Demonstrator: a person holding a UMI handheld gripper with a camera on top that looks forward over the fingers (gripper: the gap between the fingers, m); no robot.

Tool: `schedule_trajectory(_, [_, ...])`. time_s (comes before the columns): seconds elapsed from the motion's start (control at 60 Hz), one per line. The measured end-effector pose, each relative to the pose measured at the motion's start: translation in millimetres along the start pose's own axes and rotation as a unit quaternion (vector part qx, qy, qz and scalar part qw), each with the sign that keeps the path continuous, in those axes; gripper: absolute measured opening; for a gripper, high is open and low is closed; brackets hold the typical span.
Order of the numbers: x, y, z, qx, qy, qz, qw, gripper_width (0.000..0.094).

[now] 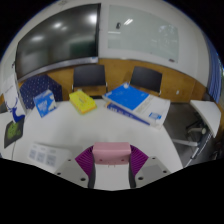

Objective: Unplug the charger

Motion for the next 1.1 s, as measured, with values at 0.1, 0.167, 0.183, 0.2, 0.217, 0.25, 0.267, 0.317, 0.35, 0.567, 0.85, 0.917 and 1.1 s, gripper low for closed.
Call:
schedule_trajectory(0.1, [29, -26, -7, -0.001, 0.012, 0.04, 0.999, 0.0505])
schedule_trajectory(0.167, [35, -36, -5, -0.007, 0.014, 0.05, 0.999, 0.0558])
schedule_trajectory(0.183, [35, -38, -5, -0.008, 0.016, 0.049, 0.999, 0.0574])
schedule_trajectory(0.2, [35, -39, -5, -0.006, 0.016, 0.05, 0.999, 0.0586])
schedule_trajectory(0.217, [35, -40, -5, -0.005, 0.016, 0.053, 0.998, 0.0595])
schedule_trajectory(0.25, [34, -40, -5, 0.0, 0.012, 0.056, 0.998, 0.0669])
schedule_trajectory(0.267, [33, -38, -5, 0.004, 0.01, 0.057, 0.998, 0.0741])
schedule_trajectory(0.317, [26, -28, -5, 0.009, 0.005, 0.054, 0.999, 0.0868])
schedule_trajectory(0.35, [21, -17, -2, 0.008, 0.002, 0.047, 0.999, 0.0835])
schedule_trajectory(0.567, [11, 147, 17, 0.02, -0.014, 0.024, 0.999, 0.0851])
schedule_trajectory(0.85, [88, 342, 55, 0.032, -0.021, 0.022, 0.999, 0.0849])
schedule_trajectory(0.917, [102, 365, 62, 0.035, -0.023, 0.015, 0.999, 0.0856])
schedule_trajectory(1.1, [123, 391, 76, 0.037, -0.009, 0.011, 0.999, 0.0853])
Point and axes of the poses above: the point between the fingertips, and its own axes, seen from behind it with the camera up: z to the left, x down, y backward, against the way the camera looks, the point moved 3 cm from there along y, backward, against the way the camera looks, and after that the axes turned 13 degrees about -y, right-handed, at the moved point
